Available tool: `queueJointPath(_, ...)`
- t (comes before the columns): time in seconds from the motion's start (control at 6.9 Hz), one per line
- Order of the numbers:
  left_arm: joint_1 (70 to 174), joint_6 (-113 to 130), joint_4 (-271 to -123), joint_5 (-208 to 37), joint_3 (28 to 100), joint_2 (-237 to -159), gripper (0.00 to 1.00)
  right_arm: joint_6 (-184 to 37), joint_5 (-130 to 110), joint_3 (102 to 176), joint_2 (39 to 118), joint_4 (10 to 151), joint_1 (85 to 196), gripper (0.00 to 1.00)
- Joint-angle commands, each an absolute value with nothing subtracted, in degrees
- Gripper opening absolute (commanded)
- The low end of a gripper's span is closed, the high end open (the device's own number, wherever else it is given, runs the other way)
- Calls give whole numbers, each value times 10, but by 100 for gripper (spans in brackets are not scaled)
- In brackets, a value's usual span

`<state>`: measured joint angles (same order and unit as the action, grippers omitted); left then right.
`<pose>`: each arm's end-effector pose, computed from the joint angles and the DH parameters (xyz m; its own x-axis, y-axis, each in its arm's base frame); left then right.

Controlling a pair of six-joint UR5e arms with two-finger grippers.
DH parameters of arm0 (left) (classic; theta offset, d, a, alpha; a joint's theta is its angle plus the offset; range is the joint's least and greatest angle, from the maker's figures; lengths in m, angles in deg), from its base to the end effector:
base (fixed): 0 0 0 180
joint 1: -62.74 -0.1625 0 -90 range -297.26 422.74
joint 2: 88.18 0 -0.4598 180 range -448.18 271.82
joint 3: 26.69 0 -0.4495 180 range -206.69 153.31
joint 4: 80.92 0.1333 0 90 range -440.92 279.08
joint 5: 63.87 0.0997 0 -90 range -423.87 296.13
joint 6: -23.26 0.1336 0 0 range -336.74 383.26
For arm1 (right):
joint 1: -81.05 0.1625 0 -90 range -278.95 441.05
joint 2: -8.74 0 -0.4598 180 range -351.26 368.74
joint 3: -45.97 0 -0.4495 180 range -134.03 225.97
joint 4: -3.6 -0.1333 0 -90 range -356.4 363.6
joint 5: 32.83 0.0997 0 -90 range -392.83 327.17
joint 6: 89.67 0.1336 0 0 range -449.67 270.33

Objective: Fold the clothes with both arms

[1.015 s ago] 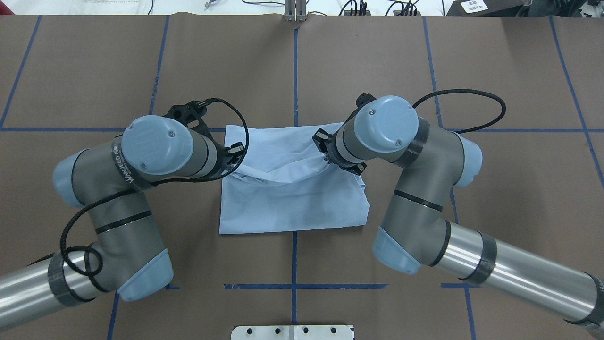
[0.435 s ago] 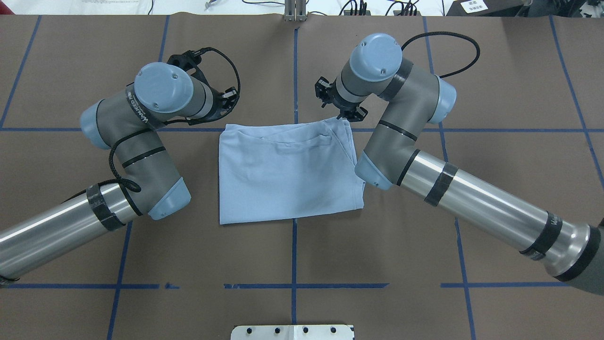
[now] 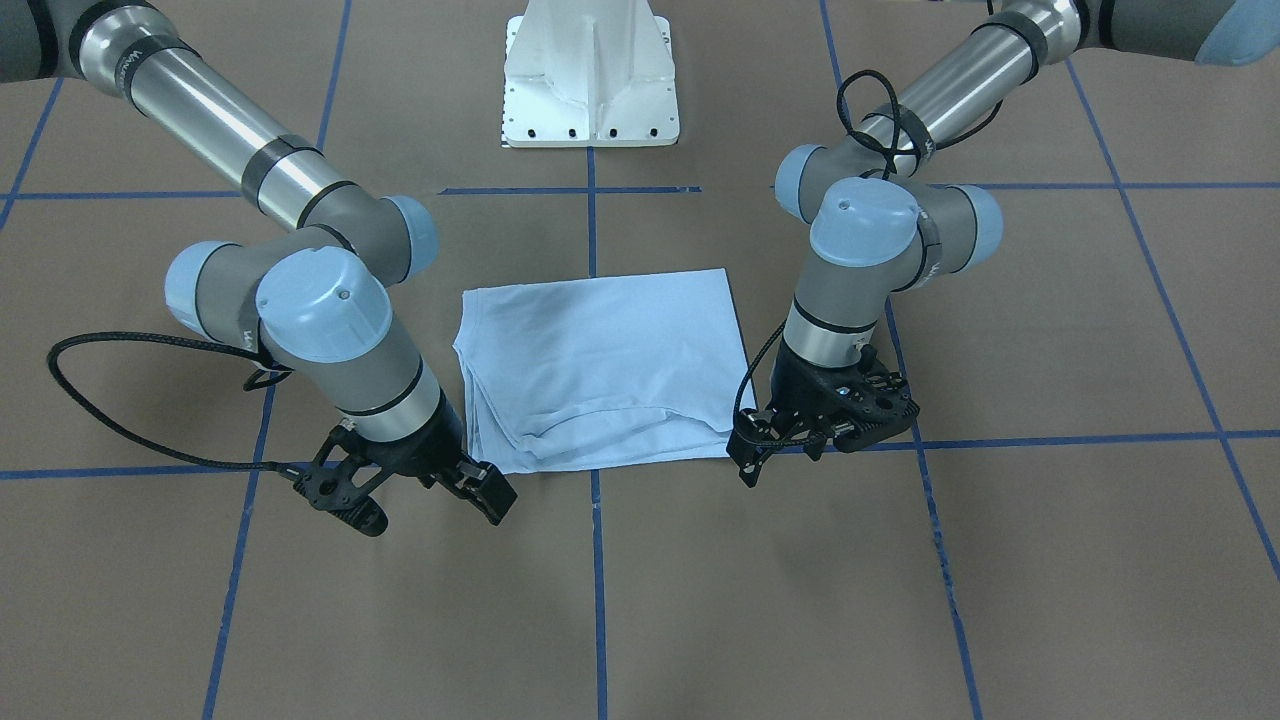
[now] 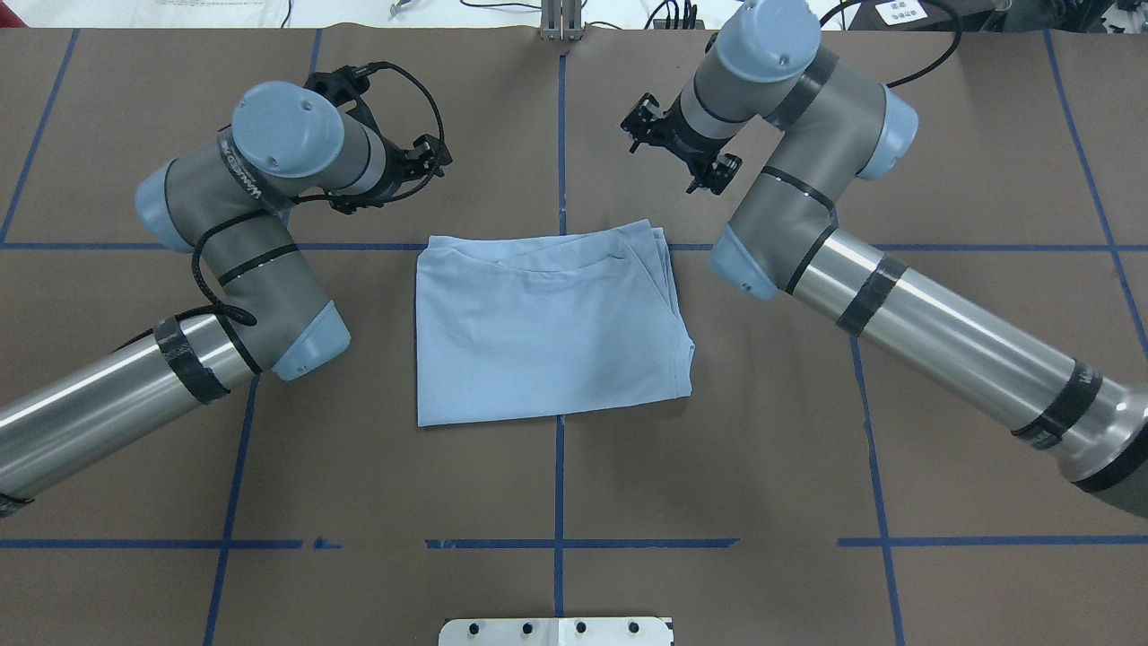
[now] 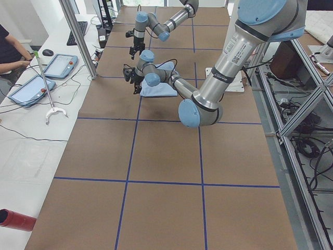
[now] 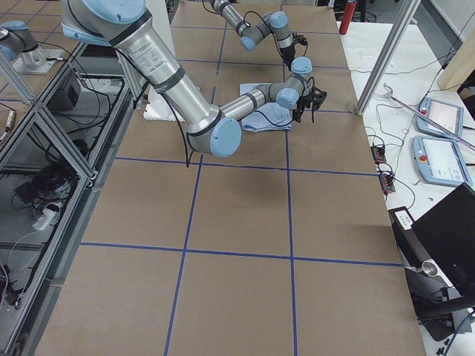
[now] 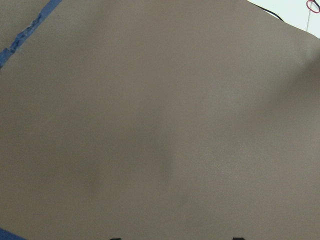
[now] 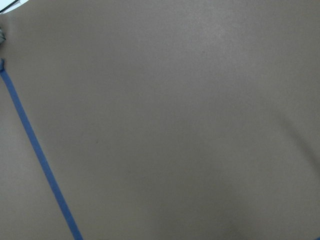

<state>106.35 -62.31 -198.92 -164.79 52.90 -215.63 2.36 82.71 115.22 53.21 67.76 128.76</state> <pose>0.5370 -0.6607 0.3166 0.4573 -0.3309 -0.8255 0.5311 0.8461 -0.0449 -0.5447 -0.7113 0.2956 0.4109 0.4993 0.7628 -0.4581 0.8365 -0.3008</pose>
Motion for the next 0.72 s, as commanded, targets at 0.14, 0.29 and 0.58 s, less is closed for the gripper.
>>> queueJointPath(0.14, 1168, -418, -1984, -1734, 584, -2077, 100, -236, 880, 1175, 622, 693, 1390, 100)
queueJointPath(0.29, 1230, -309, -1983, -1773, 600, -2031, 100, -356, 912, 1174, 660, 693, 1438, 100)
queueJointPath(0.58, 1353, -84, -1957, -1813, 597, -1972, 100, -626, 977, 1174, 723, 745, 1541, 100)
